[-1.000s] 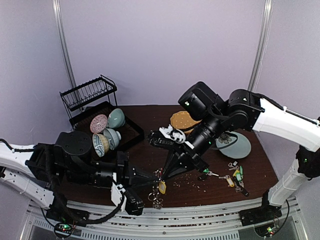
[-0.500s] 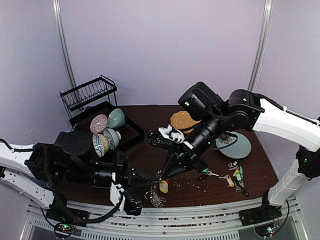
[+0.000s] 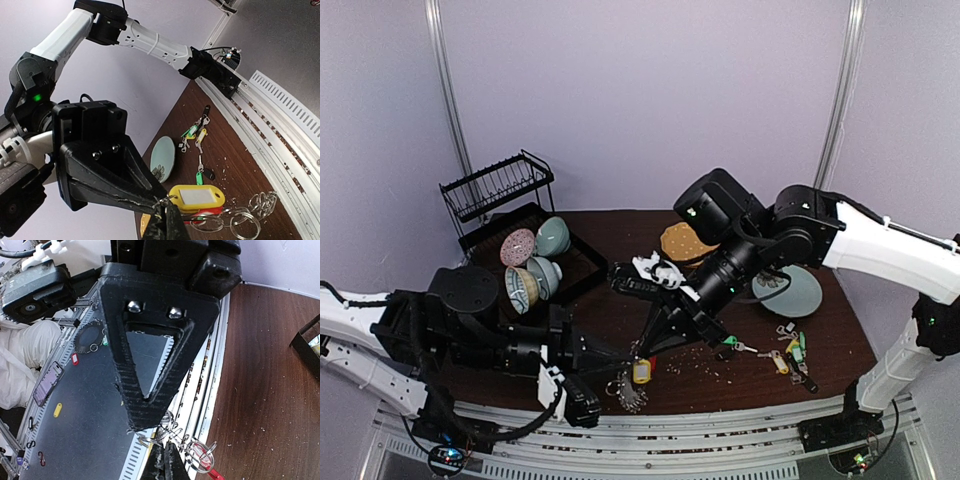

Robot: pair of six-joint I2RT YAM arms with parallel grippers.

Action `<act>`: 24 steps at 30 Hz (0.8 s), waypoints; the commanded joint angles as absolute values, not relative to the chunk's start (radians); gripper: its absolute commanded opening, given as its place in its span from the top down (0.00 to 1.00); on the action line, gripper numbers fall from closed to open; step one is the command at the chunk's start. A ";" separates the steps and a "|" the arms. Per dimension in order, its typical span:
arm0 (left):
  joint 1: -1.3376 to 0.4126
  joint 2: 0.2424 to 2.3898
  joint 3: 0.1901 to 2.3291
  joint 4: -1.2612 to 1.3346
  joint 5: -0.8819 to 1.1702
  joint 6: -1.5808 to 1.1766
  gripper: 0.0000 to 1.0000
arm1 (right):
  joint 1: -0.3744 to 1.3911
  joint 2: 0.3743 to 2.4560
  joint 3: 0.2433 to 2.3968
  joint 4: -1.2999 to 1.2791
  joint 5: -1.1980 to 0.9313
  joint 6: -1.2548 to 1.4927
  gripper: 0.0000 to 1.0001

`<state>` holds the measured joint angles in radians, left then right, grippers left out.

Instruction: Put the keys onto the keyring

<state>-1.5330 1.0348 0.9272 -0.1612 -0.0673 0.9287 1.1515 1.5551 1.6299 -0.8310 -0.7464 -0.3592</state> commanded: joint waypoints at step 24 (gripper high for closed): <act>-1.543 0.950 0.762 0.400 -0.034 0.781 1.00 | 1.140 1.525 1.581 -0.673 -0.577 -0.276 1.00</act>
